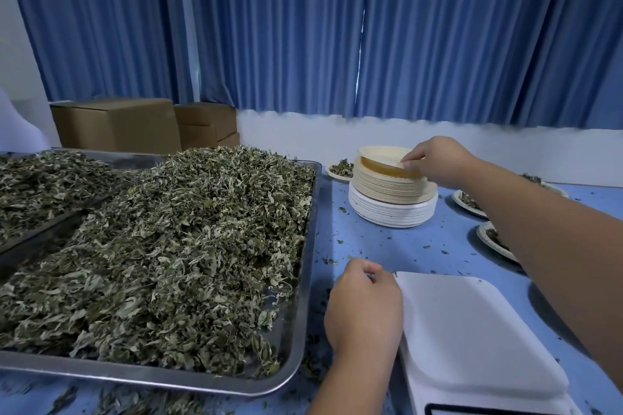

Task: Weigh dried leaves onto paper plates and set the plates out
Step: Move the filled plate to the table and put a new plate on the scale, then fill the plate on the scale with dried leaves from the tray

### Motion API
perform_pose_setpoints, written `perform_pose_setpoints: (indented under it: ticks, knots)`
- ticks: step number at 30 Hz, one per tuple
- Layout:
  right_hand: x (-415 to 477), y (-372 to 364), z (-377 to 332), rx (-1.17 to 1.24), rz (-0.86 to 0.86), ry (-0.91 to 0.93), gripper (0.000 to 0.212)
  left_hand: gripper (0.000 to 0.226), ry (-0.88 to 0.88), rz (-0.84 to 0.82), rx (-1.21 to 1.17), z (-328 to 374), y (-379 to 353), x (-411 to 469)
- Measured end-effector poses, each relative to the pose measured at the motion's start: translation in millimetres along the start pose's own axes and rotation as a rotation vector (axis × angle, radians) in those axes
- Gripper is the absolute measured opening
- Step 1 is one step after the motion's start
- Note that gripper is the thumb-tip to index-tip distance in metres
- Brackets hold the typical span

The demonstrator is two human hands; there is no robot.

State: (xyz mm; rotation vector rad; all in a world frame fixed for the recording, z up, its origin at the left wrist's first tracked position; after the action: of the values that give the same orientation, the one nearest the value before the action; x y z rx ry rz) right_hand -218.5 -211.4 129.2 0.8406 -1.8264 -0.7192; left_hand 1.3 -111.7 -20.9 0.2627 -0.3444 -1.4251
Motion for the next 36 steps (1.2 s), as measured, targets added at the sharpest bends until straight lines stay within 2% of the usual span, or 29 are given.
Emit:
perform_pose_setpoints:
  ticks: [7,10,16,19,23,29,36]
  knots:
    - [-76,47,-19,0.144,0.162,0.174,0.015,0.012,-0.006,0.005,-0.096,3,3,4]
    - [-138,63,-19,0.155,0.113,0.259,0.014,0.013,0.006,0.003,-0.175,5,4,-2]
    - [-226,82,2,0.251,-0.025,0.179,0.016,0.014,0.039,0.084,-0.409,14,23,-11]
    - [-251,82,8,0.246,-0.101,0.183,0.018,0.018,-0.013,0.127,-0.465,21,34,-16]
    - [-269,82,8,0.232,-0.157,0.256,0.018,0.018,-0.059,0.173,-0.539,28,50,-21]
    - [-274,82,4,0.232,-0.171,0.307,0.019,0.021,0.007,0.222,-0.600,27,66,-21]
    - [-276,74,7,0.213,-0.222,0.275,0.022,0.021,-0.005,0.223,-0.561,28,67,-22]
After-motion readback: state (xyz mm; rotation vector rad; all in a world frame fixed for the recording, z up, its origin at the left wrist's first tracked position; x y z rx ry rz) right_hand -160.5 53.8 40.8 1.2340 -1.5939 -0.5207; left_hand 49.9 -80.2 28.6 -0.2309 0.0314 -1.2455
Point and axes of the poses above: each hand's wrist, its own x-axis towards the middle knuckle, its own y-axis out of the back of the hand, z = x × y, the point moved 9 cm from there along x, towards the middle knuckle, and after that the axes turned 12 degrees about z, right-handed, at the moved point
